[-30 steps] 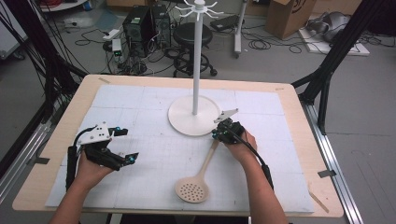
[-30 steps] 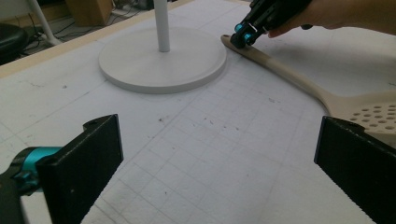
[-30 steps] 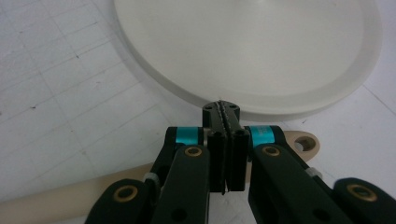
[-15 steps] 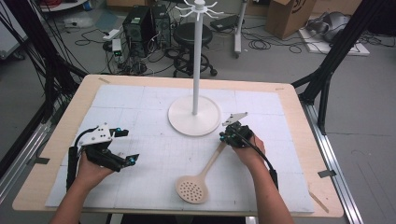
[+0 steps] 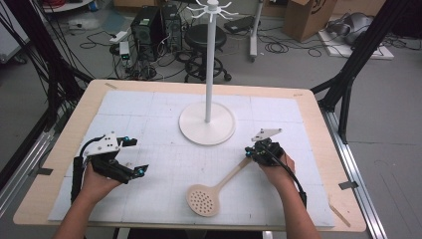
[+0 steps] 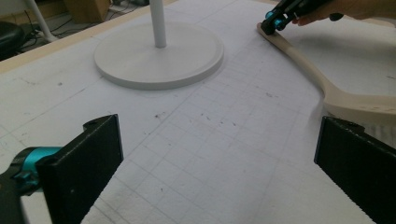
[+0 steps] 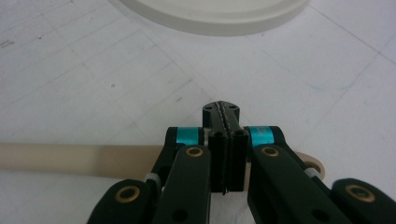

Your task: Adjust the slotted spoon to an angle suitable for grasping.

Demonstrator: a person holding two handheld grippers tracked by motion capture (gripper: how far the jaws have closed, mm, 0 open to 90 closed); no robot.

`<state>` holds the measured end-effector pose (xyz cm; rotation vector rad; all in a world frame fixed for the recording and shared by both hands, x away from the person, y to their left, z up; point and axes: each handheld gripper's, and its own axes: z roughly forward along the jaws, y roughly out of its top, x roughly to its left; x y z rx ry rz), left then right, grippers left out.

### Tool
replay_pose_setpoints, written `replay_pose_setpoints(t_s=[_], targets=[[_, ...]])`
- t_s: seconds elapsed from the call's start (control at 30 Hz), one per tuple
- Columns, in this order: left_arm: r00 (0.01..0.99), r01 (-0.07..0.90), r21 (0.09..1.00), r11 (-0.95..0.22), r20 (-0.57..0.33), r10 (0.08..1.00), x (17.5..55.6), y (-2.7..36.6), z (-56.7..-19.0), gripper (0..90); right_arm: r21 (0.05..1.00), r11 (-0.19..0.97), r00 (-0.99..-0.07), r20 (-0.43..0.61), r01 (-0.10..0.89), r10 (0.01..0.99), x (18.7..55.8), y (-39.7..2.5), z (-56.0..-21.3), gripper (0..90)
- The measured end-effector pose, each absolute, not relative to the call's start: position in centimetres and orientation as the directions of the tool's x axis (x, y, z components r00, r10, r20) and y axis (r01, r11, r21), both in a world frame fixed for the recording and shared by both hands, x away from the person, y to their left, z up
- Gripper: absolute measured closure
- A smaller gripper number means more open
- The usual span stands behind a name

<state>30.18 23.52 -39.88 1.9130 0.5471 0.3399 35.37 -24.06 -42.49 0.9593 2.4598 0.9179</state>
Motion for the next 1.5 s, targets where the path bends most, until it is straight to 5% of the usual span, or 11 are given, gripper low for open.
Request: replay_pose_setpoints(t_s=[0.77,1.2,1.5], targets=[[0.859,0.218,0.913,-0.344,-0.012,0.512,30.2,23.2,-40.2,1.8,0.708,0.541,-0.704,-0.087,0.454,0.705,31.9,-26.5,-42.6,90.0],[0.857,0.224,0.912,-0.345,-0.016,0.516,30.2,23.1,-40.2,1.7,0.699,0.666,-0.892,-0.091,0.259,0.442,26.8,-19.7,-41.8,90.0],[0.857,0.222,0.913,-0.342,-0.015,0.516,30.2,23.2,-40.2,1.8,0.676,0.7,-0.919,-0.085,0.231,0.386,25.7,-17.3,-42.7,90.0]])
